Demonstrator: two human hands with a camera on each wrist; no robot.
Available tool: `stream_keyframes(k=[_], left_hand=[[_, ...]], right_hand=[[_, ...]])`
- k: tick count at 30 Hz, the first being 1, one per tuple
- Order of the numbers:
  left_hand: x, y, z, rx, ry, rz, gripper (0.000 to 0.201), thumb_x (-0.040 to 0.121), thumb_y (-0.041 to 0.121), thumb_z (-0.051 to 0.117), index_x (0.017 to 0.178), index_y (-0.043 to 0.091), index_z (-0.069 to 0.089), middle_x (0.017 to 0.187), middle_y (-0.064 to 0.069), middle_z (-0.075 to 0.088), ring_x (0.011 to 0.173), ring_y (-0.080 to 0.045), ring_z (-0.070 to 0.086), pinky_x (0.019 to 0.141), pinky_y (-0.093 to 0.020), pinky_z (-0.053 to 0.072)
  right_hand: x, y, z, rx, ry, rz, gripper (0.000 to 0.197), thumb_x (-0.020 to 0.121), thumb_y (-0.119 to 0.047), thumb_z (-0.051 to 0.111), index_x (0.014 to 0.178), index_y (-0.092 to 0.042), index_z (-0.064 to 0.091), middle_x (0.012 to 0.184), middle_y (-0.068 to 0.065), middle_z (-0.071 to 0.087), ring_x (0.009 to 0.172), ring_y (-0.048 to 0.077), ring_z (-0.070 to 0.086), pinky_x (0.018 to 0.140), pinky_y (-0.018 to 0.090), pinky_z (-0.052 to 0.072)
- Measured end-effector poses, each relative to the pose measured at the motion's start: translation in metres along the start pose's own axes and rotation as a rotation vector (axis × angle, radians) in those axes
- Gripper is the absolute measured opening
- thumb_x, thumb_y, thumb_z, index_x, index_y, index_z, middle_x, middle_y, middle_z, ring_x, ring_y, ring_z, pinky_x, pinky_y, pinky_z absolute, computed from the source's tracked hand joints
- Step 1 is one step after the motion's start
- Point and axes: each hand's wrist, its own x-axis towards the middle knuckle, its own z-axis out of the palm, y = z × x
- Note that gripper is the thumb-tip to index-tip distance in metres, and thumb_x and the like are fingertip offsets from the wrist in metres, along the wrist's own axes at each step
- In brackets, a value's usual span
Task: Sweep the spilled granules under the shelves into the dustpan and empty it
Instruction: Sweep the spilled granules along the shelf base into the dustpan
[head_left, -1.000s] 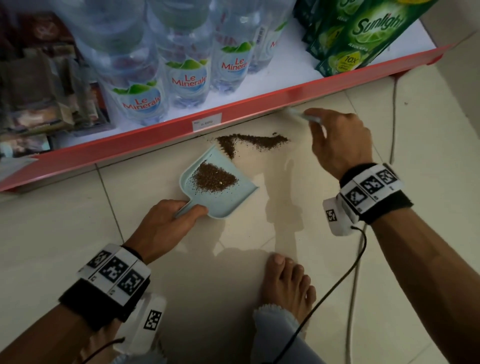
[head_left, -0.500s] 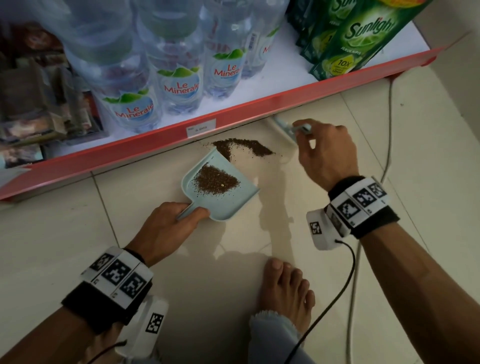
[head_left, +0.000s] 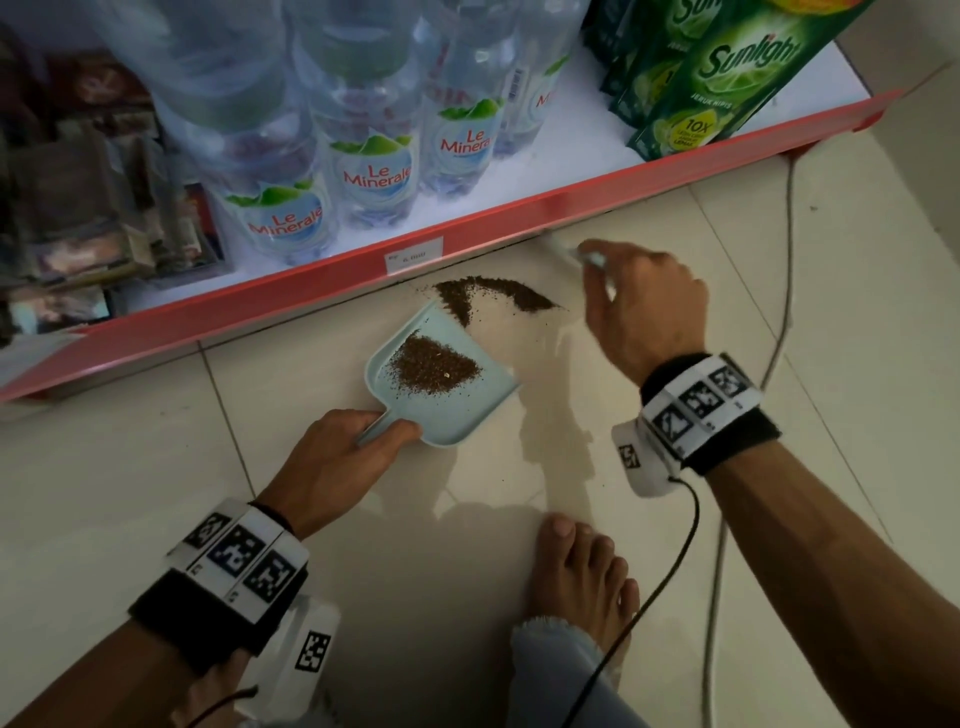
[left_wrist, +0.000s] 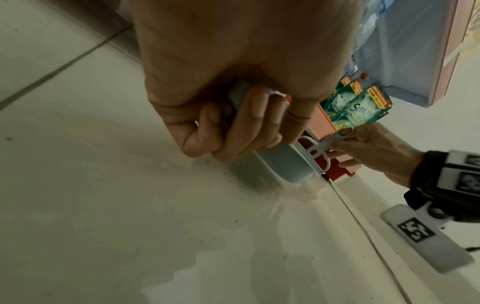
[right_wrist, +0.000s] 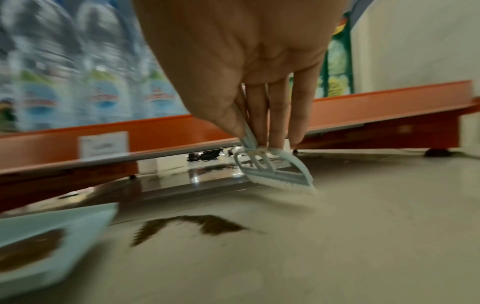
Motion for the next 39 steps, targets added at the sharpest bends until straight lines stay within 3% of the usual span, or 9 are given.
stream_keyframes(k=[2, 4, 11, 15, 19, 24, 29, 35, 39], left_hand=[[-0.002, -0.003, -0.003, -0.006, 0.008, 0.001, 0.041, 0.087, 0.049, 0.061, 0.06, 0.021, 0.05, 0.05, 0.008, 0.044, 0.044, -0.007, 0.04, 0.056, -0.03, 0.035], [-0.001, -0.004, -0.004, -0.013, 0.01, -0.005, 0.041, 0.087, 0.049, 0.062, 0.06, 0.02, 0.05, 0.05, 0.008, 0.044, 0.044, -0.008, 0.04, 0.056, -0.03, 0.034], [-0.003, -0.005, -0.008, -0.013, 0.018, 0.013, 0.04, 0.087, 0.049, 0.062, 0.062, 0.02, 0.051, 0.051, 0.007, 0.043, 0.046, -0.009, 0.039, 0.055, -0.03, 0.034], [-0.004, -0.009, -0.01, -0.017, 0.025, -0.009, 0.041, 0.087, 0.048, 0.063, 0.06, 0.021, 0.049, 0.049, 0.009, 0.043, 0.044, -0.007, 0.039, 0.055, -0.029, 0.034], [-0.005, -0.012, -0.014, -0.025, 0.042, -0.013, 0.042, 0.087, 0.048, 0.062, 0.058, 0.021, 0.046, 0.048, 0.009, 0.042, 0.043, -0.006, 0.038, 0.054, -0.029, 0.034], [-0.007, -0.015, -0.017, -0.013, 0.059, -0.015, 0.042, 0.087, 0.047, 0.061, 0.059, 0.02, 0.045, 0.048, 0.009, 0.041, 0.044, -0.008, 0.037, 0.055, -0.029, 0.033], [-0.012, -0.017, -0.018, -0.016, 0.037, 0.005, 0.042, 0.089, 0.044, 0.061, 0.058, 0.019, 0.046, 0.048, 0.008, 0.042, 0.044, -0.009, 0.038, 0.054, -0.029, 0.034], [-0.016, -0.019, -0.02, -0.027, 0.041, -0.004, 0.042, 0.09, 0.043, 0.061, 0.059, 0.018, 0.049, 0.047, 0.008, 0.043, 0.042, -0.008, 0.039, 0.051, -0.026, 0.034], [-0.021, -0.024, -0.023, -0.049, 0.047, -0.01, 0.042, 0.09, 0.042, 0.062, 0.06, 0.016, 0.049, 0.047, 0.007, 0.042, 0.042, -0.008, 0.038, 0.052, -0.027, 0.034]], right_hand=[[0.018, 0.016, 0.002, -0.026, -0.01, 0.116, 0.025, 0.094, -0.024, 0.047, 0.107, -0.021, 0.068, 0.09, 0.012, 0.073, 0.072, 0.036, 0.065, 0.062, 0.032, 0.05], [0.035, 0.031, 0.012, -0.041, -0.066, 0.214, 0.026, 0.095, -0.025, 0.049, 0.113, -0.02, 0.068, 0.099, 0.017, 0.071, 0.089, 0.044, 0.065, 0.076, 0.046, 0.054], [0.057, 0.014, 0.05, -0.014, -0.232, 0.126, 0.031, 0.092, -0.01, 0.048, 0.113, -0.012, 0.071, 0.104, 0.023, 0.07, 0.096, 0.044, 0.06, 0.079, 0.042, 0.045], [0.043, -0.023, 0.045, 0.222, -0.278, -0.168, 0.029, 0.095, -0.008, 0.049, 0.112, -0.011, 0.073, 0.105, 0.011, 0.075, 0.092, 0.032, 0.07, 0.087, 0.034, 0.054], [0.022, -0.026, 0.024, 0.368, -0.29, -0.379, 0.026, 0.096, -0.014, 0.054, 0.114, -0.018, 0.072, 0.099, 0.01, 0.076, 0.08, 0.031, 0.071, 0.076, 0.039, 0.056], [0.024, -0.007, 0.022, 0.265, -0.021, -0.21, 0.033, 0.083, 0.006, 0.057, 0.105, -0.012, 0.075, 0.082, 0.016, 0.074, 0.065, 0.036, 0.065, 0.063, 0.033, 0.052], [0.041, -0.035, 0.054, 0.191, -0.171, -0.043, 0.02, 0.084, 0.003, 0.052, 0.088, 0.0, 0.071, 0.091, 0.024, 0.072, 0.084, 0.044, 0.065, 0.073, 0.04, 0.051], [0.028, -0.073, 0.053, 0.415, -0.403, -0.455, 0.044, 0.086, 0.006, 0.058, 0.125, -0.013, 0.067, 0.13, 0.009, 0.065, 0.121, 0.028, 0.061, 0.105, 0.037, 0.047], [0.026, -0.042, 0.025, 0.334, -0.522, -0.635, 0.045, 0.082, 0.009, 0.061, 0.122, -0.01, 0.069, 0.127, 0.011, 0.066, 0.113, 0.03, 0.066, 0.104, 0.04, 0.049]])
